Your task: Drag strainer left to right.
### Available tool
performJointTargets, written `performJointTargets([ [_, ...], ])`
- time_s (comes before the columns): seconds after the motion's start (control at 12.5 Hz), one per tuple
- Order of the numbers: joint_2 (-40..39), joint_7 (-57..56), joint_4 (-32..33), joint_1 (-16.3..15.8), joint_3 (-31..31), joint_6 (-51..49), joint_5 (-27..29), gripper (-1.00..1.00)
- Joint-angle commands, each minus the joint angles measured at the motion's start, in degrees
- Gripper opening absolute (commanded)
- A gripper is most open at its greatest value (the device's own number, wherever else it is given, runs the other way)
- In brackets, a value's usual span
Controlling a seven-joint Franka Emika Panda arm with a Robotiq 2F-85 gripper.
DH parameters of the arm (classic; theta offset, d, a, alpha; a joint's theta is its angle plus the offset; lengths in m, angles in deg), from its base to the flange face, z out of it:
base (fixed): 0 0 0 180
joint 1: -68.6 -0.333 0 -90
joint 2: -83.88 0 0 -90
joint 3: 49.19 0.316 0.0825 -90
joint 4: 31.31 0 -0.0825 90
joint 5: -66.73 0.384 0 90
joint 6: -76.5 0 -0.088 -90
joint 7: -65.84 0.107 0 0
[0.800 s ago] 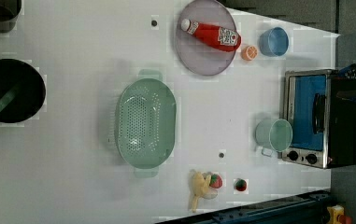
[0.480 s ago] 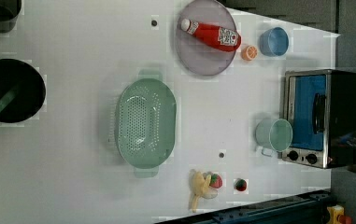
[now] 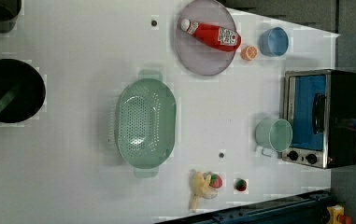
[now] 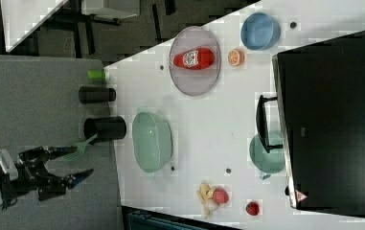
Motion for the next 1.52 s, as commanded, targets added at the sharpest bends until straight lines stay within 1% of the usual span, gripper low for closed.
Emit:
performJointTargets([
  [0.08,-9.1,15.6,3.3,-2.0,9.6,3.9,0.5,1.00],
  [0.32,-17.9,35.6,3.7,-2.1,17.3,11.3,0.4,1.00],
  [0.48,-24.2,47.6,4.4,-2.1,20.6,16.8,-0.5,1.00],
  [0.64,-30.0,57.7,5.5,-2.3,21.8,22.8,-0.8,1.00],
  [0.8,-35.2,64.9,6.5,-2.5,21.6,28.8,-1.5,1.00],
  [1.04,-41.8,71.0,8.4,-2.5,20.8,38.1,-2.3,1.00],
  [1.28,-47.0,71.3,10.0,-2.7,19.9,46.5,-6.0,1.00],
  [1.52,-50.4,71.4,10.4,-4.0,17.3,49.6,-7.4,1.00],
])
